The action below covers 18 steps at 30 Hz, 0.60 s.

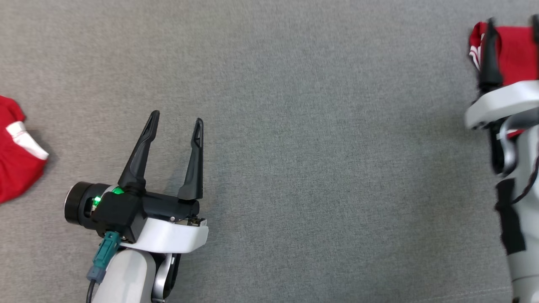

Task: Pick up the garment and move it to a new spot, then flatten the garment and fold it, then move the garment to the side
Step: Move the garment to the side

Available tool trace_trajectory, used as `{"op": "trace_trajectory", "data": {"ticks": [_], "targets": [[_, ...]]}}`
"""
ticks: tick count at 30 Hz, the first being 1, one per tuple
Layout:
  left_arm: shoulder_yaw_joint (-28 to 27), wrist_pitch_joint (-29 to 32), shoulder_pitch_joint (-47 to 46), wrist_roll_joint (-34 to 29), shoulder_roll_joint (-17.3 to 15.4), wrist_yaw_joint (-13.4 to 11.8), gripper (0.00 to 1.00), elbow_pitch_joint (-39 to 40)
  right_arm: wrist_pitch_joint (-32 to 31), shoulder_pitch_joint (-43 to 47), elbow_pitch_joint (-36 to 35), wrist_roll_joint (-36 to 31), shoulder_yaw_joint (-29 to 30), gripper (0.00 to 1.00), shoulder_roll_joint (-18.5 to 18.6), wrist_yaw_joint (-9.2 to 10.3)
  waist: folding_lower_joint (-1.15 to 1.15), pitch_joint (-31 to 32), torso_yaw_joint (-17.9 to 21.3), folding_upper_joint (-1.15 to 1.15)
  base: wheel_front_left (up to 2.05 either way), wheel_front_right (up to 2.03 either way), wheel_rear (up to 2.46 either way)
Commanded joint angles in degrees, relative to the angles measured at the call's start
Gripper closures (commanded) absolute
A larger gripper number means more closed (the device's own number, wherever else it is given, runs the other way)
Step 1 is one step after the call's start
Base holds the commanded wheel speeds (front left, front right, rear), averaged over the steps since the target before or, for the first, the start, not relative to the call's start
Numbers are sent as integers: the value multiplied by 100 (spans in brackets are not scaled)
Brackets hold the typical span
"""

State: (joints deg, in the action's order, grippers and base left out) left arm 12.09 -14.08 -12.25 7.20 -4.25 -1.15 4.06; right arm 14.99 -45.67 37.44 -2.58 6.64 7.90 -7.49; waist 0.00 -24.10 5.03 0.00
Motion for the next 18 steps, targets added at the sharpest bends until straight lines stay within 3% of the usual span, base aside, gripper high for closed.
{"op": "trace_trajectory", "data": {"ticks": [1, 11, 18], "targets": [[-34, 7, 25, 60, 10, -60, 0, -32, 30, 155, -78, 119, -104, 0, -40, -1, 0, 196, -75, 0, 0, 0, 0], [-214, -72, 301, 395, 60, -350, 0, -528, 29, 1077, -888, 818, -1022, 0, -244, -2, 0, 955, -284, 0, 0, 0, 0], [-348, -111, 520, 480, 63, -90, 0, -668, 30, 1904, -1394, 1055, -1420, 0, -284, -2, 0, 1421, -376, 0, 0, 0, 0]]}}
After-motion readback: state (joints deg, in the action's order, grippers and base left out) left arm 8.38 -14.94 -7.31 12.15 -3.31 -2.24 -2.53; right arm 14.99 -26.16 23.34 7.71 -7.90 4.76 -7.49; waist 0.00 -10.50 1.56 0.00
